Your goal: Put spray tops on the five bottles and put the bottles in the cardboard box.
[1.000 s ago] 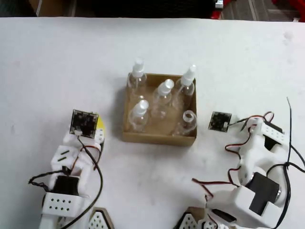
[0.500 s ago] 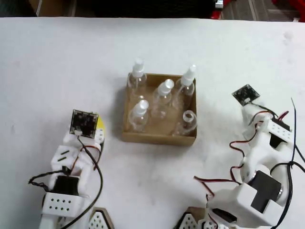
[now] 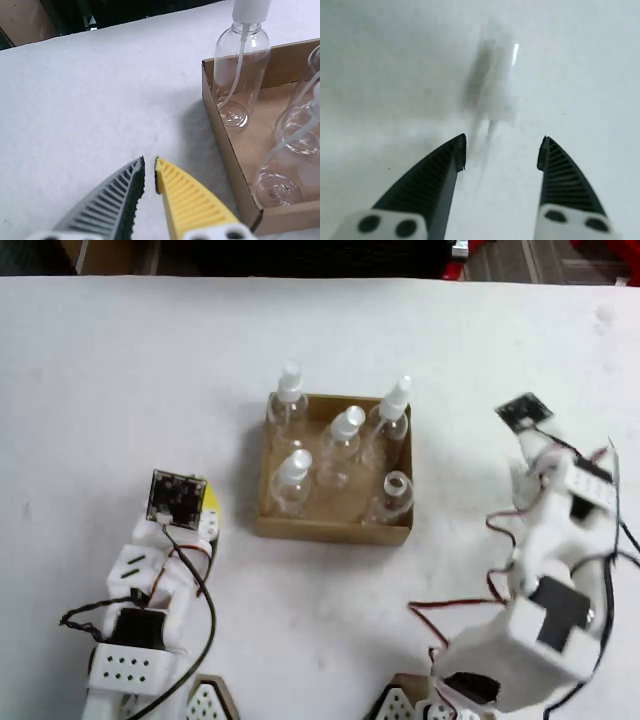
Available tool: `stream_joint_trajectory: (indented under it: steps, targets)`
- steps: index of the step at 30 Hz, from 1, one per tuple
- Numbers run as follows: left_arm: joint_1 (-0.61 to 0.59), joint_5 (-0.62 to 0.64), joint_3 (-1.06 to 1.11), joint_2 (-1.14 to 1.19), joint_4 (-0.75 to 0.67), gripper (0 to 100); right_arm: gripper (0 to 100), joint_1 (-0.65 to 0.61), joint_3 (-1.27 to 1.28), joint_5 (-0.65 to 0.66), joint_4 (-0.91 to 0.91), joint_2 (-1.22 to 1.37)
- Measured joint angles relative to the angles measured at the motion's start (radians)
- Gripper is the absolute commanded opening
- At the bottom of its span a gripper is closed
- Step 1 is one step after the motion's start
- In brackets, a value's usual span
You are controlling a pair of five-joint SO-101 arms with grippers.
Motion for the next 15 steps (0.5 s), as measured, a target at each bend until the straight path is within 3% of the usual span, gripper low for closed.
stream_joint_trajectory:
  steps: [8, 15]
  targets:
    - [0.000, 0.000, 0.000, 0.000, 0.000, 4, 19.0, -0.064, -0.466, -0.026, 0.299, 0.328]
    - [0.000, 0.000, 0.000, 0.000, 0.000, 4, 1.3, -0.061, -0.815, -0.028, 0.453, 0.592]
